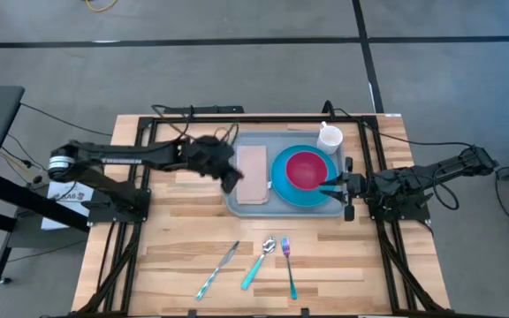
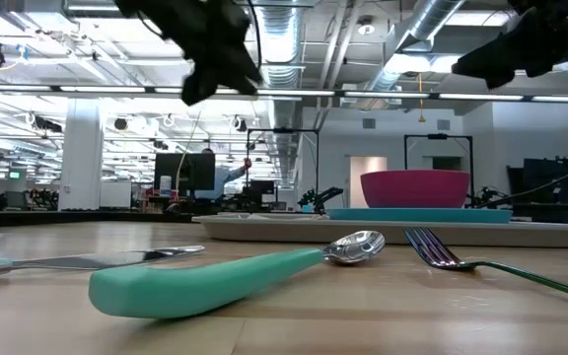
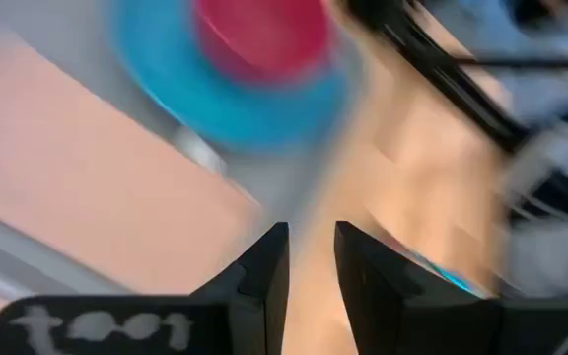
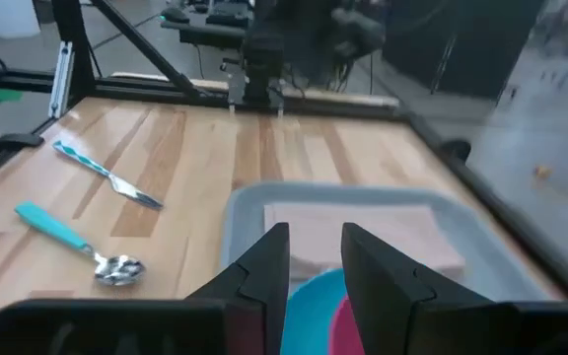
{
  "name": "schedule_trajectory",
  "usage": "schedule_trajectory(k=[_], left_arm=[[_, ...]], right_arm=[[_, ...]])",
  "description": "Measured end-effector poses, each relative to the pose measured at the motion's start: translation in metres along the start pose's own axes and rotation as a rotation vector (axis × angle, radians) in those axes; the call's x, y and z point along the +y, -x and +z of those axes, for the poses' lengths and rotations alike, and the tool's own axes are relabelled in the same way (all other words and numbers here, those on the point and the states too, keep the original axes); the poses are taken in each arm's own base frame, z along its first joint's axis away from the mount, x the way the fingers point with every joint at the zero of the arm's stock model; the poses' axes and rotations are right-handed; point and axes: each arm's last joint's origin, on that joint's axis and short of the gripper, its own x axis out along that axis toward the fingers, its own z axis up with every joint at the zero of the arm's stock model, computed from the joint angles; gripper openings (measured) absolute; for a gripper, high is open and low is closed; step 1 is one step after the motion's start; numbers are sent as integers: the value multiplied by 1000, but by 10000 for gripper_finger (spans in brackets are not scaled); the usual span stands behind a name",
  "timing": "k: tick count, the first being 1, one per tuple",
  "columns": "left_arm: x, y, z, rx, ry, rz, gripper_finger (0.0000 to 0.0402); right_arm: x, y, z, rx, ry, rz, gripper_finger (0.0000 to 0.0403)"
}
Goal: Set up tray
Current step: Put the green spoon on the light brown table napkin on the gray serving tray
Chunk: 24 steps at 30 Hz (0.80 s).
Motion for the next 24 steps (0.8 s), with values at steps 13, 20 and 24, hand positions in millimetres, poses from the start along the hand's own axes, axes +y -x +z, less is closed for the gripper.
schedule_trajectory(k=[13, 20, 24], left_arm=[[-55, -32, -70, 237, 22, 18, 72], [-51, -79, -84, 280, 143, 20, 72], [-50, -99, -79, 273, 276, -78, 72]], right_arm=[[-2, 2, 19, -182, 304, -50, 91], [-4, 5, 30, -294, 310, -90, 91], [-5, 6, 35, -336, 311, -106, 91]])
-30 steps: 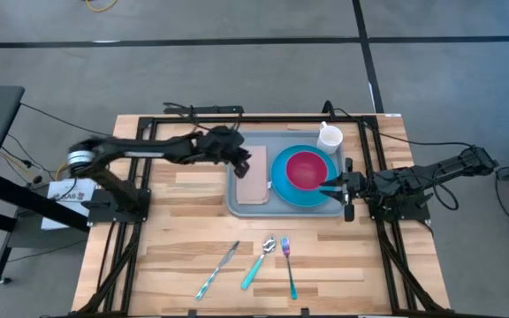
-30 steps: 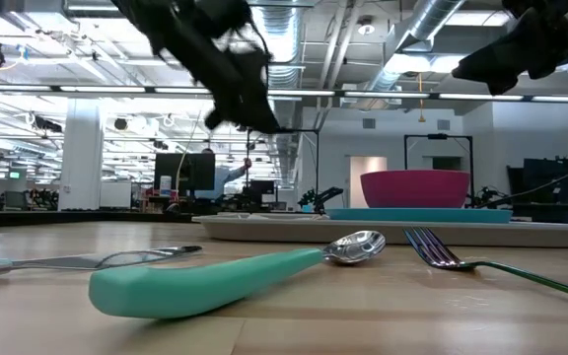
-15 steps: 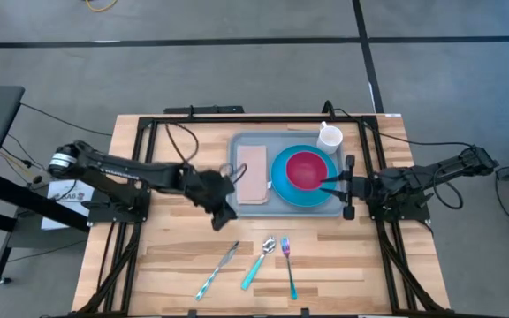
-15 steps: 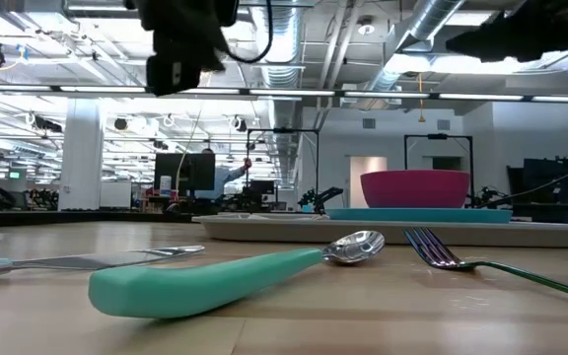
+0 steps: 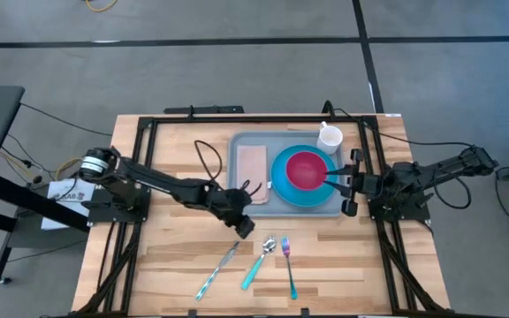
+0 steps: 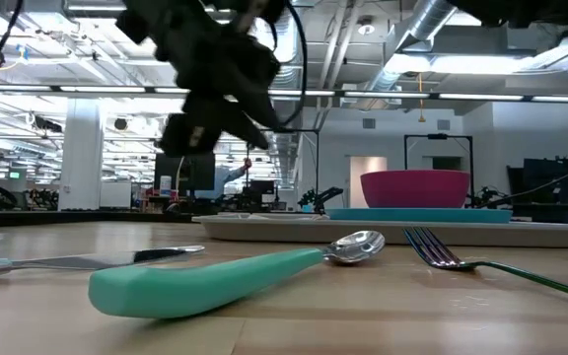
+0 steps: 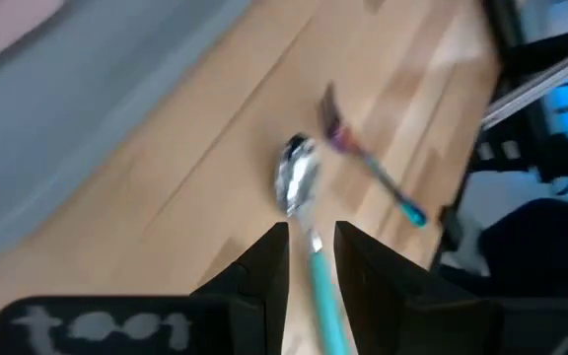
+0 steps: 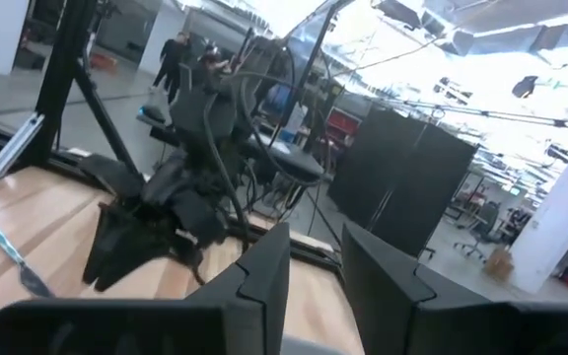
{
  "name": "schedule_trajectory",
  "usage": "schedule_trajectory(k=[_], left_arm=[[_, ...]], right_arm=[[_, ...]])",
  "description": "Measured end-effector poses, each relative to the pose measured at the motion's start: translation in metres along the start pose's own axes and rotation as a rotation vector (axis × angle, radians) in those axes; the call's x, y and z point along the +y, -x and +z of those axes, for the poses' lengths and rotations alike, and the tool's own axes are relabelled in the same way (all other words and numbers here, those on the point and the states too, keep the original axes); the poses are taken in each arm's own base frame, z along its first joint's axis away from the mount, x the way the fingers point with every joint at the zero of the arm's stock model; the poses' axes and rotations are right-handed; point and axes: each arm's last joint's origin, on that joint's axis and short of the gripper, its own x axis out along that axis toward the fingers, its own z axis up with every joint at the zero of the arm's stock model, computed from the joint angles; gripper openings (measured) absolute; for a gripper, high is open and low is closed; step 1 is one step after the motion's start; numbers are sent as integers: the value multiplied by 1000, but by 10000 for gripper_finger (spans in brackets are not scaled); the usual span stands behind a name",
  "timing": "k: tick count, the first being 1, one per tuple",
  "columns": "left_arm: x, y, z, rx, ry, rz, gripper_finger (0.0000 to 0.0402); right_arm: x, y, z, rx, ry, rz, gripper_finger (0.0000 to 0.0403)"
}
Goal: Set up tray
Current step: Put the green spoon on the light brown table napkin on the gray serving tray
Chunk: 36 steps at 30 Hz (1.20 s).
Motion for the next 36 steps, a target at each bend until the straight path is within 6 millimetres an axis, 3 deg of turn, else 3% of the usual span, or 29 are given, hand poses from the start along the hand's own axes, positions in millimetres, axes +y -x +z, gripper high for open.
schedule_trajectory(k=[4, 13, 25, 31, 36], left_arm=[[-8, -8, -1, -46, -47, -69, 72], [-27, -10, -25, -146, 22, -6, 61], [-113, 27, -34, -281, -53, 21, 3], [-118, 28, -53, -308, -37, 47, 2], [-113, 11, -64, -330, -12, 104, 0]], right_arm=[[0, 0, 0, 1, -22, 0, 91], [1, 0, -2, 25, -159, 12, 91], [14, -8, -18, 176, -198, 74, 91], [18, -12, -22, 210, -186, 88, 91], [22, -14, -26, 254, -192, 102, 91]])
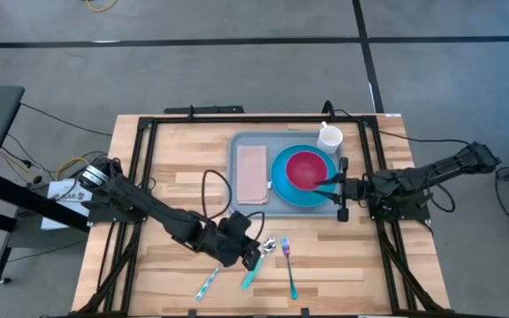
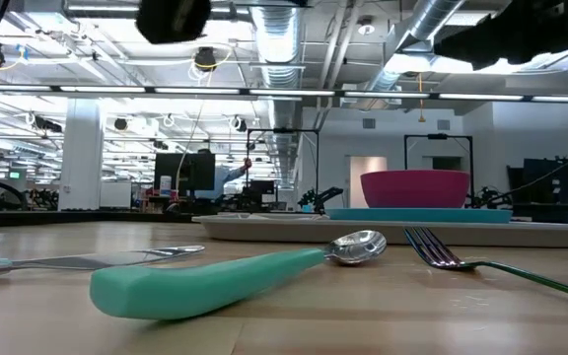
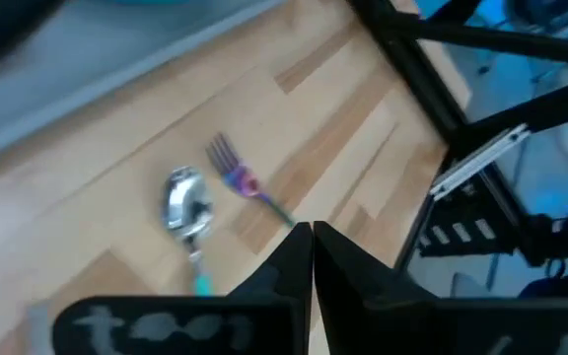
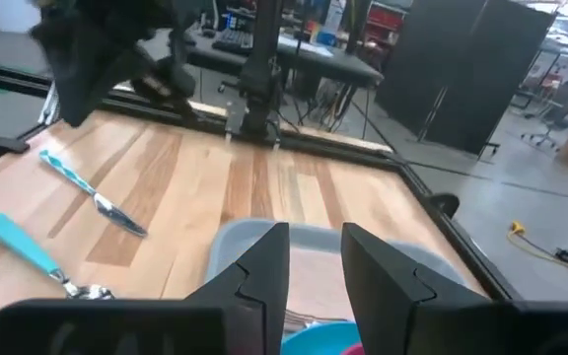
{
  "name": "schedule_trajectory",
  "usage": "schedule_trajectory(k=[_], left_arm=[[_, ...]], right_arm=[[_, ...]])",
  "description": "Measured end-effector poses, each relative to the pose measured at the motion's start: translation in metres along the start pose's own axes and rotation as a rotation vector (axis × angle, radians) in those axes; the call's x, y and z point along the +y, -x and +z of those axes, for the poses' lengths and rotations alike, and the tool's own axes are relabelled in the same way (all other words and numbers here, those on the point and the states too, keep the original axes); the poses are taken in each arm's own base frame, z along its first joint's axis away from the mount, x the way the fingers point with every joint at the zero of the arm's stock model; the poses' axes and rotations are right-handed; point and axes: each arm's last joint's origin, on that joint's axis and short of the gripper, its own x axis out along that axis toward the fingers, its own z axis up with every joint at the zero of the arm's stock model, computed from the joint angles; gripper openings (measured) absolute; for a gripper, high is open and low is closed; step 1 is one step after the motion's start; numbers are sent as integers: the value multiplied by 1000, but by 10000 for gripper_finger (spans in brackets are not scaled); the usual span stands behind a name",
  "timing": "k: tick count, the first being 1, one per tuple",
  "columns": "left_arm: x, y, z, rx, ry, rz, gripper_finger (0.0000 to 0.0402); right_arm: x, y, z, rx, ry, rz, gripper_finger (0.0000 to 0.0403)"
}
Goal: Set up tray
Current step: Put the green spoon on the light brown table napkin on the gray serving tray
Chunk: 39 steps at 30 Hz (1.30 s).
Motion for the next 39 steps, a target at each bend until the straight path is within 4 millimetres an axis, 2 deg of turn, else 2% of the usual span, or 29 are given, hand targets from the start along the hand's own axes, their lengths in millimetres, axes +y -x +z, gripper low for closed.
schedule_trajectory(k=[3, 9, 15, 18, 22, 27, 39], left_arm=[[2, -14, -8, 20, -7, 10, 0], [1, -54, -30, 143, 6, -106, 0], [22, -85, -47, 342, 49, -38, 0], [33, -88, -46, 391, 53, 49, 0], [42, -90, -39, 358, 8, 127, 0], [48, -93, -29, 330, -67, 143, 0], [68, -104, 1, 419, -39, 168, 0]], right_arm=[[1, -2, -2, 20, -15, 5, 91], [2, -4, -3, 32, -10, 8, 91], [2, -4, -2, 22, -14, 5, 91], [2, -4, -2, 18, -15, 4, 91], [2, -4, -1, 9, -19, 3, 91], [2, -4, -1, 12, -18, 3, 91], [2, -4, -2, 18, -14, 4, 91]])
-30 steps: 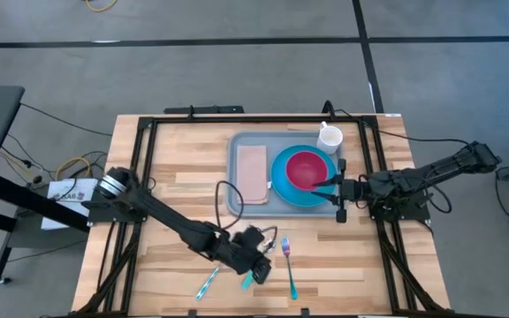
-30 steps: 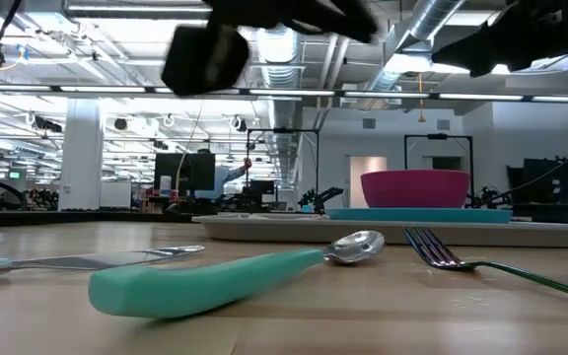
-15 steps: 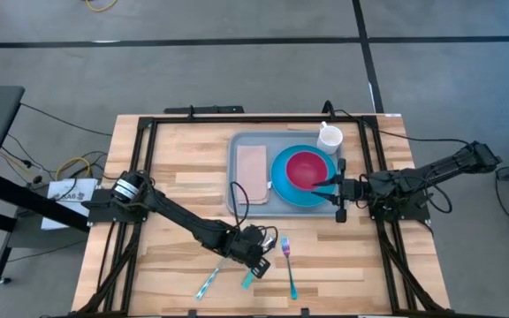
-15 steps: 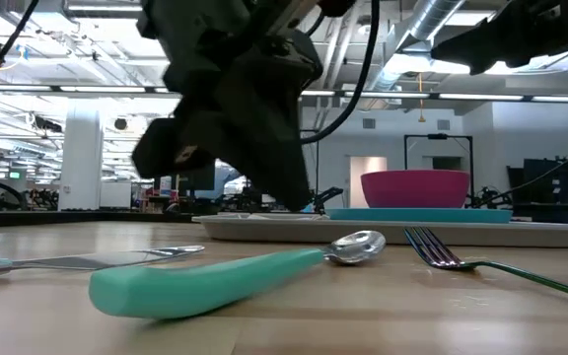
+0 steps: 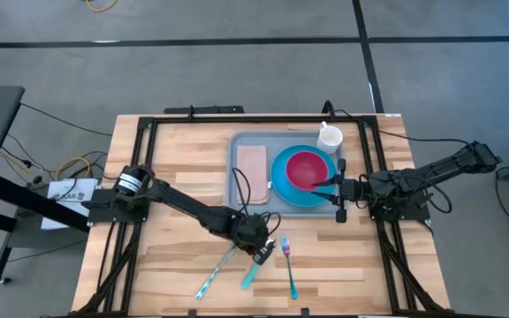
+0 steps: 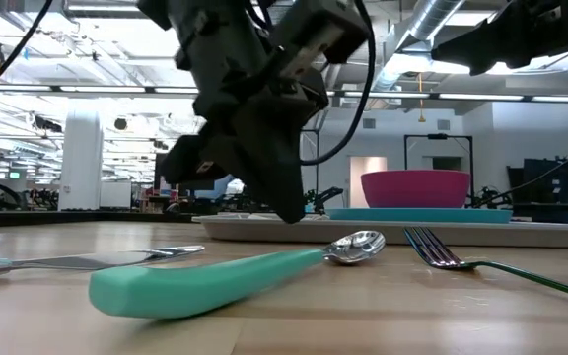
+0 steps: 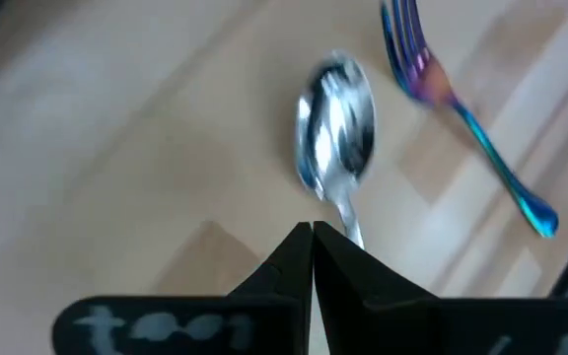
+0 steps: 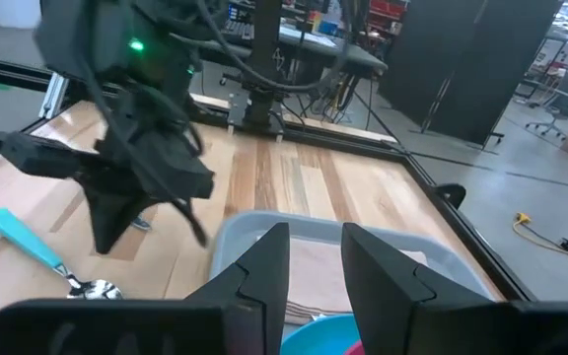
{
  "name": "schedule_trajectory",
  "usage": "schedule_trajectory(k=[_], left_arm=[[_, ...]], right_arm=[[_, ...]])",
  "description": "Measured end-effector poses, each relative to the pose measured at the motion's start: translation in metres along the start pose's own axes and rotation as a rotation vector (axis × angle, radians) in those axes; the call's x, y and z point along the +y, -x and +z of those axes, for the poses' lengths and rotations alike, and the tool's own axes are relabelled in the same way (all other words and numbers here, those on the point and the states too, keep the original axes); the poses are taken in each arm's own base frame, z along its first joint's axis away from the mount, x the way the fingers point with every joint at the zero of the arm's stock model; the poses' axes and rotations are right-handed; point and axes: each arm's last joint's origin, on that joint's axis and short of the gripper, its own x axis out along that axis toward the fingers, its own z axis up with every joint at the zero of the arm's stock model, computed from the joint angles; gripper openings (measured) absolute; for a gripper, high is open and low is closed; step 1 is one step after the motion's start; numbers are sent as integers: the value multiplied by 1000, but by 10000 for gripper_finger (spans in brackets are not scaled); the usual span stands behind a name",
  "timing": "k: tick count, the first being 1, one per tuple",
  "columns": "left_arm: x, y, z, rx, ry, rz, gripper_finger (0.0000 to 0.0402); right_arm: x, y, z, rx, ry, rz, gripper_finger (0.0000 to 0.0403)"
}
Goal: Set up tray
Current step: Put the green spoon on the light brown table napkin on the gray serving tray
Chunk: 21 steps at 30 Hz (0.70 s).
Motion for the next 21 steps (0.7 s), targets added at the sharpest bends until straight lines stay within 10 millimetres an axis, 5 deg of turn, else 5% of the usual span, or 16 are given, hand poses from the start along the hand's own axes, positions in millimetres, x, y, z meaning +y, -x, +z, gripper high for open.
schedule_trajectory(k=[11, 21], left_arm=[[7, 1, 13, 63, -131, -37, 0], [9, 1, 11, 101, -80, -27, 14]], right_arm=[[0, 0, 0, 0, 7, 0, 91], [0, 0, 0, 0, 10, 0, 91]])
